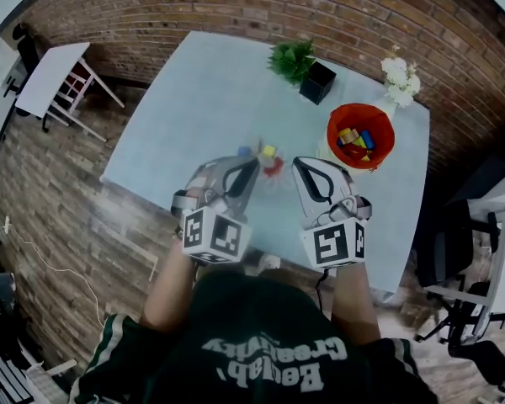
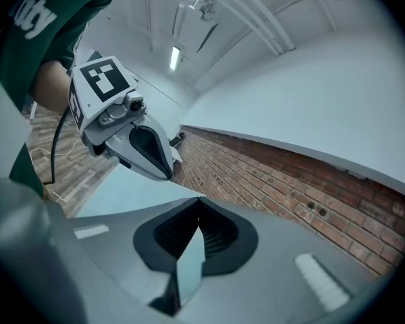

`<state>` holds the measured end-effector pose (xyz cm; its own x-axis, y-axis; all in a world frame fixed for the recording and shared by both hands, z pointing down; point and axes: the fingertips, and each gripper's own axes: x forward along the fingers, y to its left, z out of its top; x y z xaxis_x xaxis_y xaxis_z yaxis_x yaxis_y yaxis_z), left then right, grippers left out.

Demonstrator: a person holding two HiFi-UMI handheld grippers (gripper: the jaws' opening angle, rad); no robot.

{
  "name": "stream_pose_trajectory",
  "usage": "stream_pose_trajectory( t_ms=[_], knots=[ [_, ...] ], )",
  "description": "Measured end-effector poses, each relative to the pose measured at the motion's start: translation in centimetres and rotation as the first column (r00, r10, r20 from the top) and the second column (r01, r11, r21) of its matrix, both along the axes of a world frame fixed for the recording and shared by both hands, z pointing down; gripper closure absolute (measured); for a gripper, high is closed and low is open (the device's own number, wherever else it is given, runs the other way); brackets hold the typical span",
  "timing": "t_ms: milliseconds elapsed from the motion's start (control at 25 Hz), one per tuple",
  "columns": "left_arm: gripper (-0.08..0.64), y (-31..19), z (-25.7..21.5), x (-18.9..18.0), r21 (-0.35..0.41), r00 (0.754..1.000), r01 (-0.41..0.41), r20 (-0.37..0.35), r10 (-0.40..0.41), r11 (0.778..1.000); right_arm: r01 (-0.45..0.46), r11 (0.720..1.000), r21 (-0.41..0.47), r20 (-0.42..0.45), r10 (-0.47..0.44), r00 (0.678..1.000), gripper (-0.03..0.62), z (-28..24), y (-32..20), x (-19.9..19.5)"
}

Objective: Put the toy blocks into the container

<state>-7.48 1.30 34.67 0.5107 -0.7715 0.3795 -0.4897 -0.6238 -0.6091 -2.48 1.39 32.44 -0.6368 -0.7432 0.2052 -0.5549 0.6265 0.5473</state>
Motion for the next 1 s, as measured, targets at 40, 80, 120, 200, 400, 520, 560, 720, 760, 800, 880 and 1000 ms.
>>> stream_pose_trajectory(
  t_ms=[40, 80, 120, 200, 400, 520, 560, 720, 760, 800, 880, 1000],
  knots=[
    [0.557, -0.3, 0.1, -0.3, -0.004, 1.0, 0.005, 0.002, -0.005, 1.0, 0.003, 1.0, -0.005, 0.002, -0.003, 1.0, 0.586, 0.2, -0.3, -0.2],
    [0.557, -0.7, 0.3, -0.5, -0.008, 1.0, 0.007, 0.003, -0.007, 1.0, 0.005, 1.0, -0.01, 0.003, -0.005, 1.0, 0.586, 0.4, -0.7, -0.4],
    [0.557, -1.2, 0.5, -0.6, -0.013, 1.0, 0.007, 0.004, -0.007, 1.0, 0.004, 1.0, -0.015, 0.003, -0.004, 1.0, 0.586, 0.5, -1.2, -0.5],
    [0.557, -2.1, 0.9, -0.8, -0.024, 1.0, -0.003, 0.01, 0.003, 1.0, 0.0, 1.0, -0.022, 0.005, 0.0, 1.0, 0.586, 0.8, -2.2, -0.8],
    [0.557, -4.8, 2.1, -1.9, -0.056, 0.999, -0.042, 0.02, 0.043, 0.998, -0.031, 0.998, -0.046, 0.002, 0.031, 1.0, 0.586, 1.5, -4.9, -2.2],
    [0.557, -6.6, 2.5, -2.7, -0.072, 0.998, -0.067, 0.015, 0.068, 0.995, -0.051, 0.997, -0.06, -0.008, 0.051, 0.999, 0.586, 1.9, -6.5, -3.1],
    [0.557, -7.2, 2.7, -3.0, -0.077, 0.997, -0.077, 0.015, 0.079, 0.994, -0.062, 0.996, -0.064, -0.01, 0.062, 0.998, 0.586, 2.0, -7.0, -3.3],
    [0.557, -9.1, 3.9, -3.6, -0.105, 0.993, -0.112, 0.023, 0.115, 0.988, -0.098, 0.992, -0.082, -0.012, 0.097, 0.995, 0.586, 2.6, -9.1, -4.0],
    [0.557, -9.6, 4.2, -3.7, -0.112, 0.992, -0.121, 0.025, 0.124, 0.986, -0.106, 0.991, -0.086, -0.011, 0.105, 0.994, 0.586, 2.8, -9.5, -4.0],
    [0.557, -10.0, 4.4, -3.7, -0.118, 0.991, -0.131, 0.025, 0.134, 0.984, -0.114, 0.989, -0.091, -0.01, 0.114, 0.993, 0.586, 2.9, -10.0, -4.0],
    [0.556, -10.8, 5.0, -3.7, -0.132, 0.988, -0.149, 0.027, 0.154, 0.98, -0.13, 0.986, -0.102, -0.012, 0.129, 0.992, 0.586, 3.4, -10.8, -4.1],
    [0.555, -11.7, 6.6, -3.8, -0.172, 0.983, -0.173, 0.04, 0.182, 0.97, -0.148, 0.982, -0.121, -0.018, 0.147, 0.989, 0.586, 4.3, -11.7, -4.1]
  ],
)
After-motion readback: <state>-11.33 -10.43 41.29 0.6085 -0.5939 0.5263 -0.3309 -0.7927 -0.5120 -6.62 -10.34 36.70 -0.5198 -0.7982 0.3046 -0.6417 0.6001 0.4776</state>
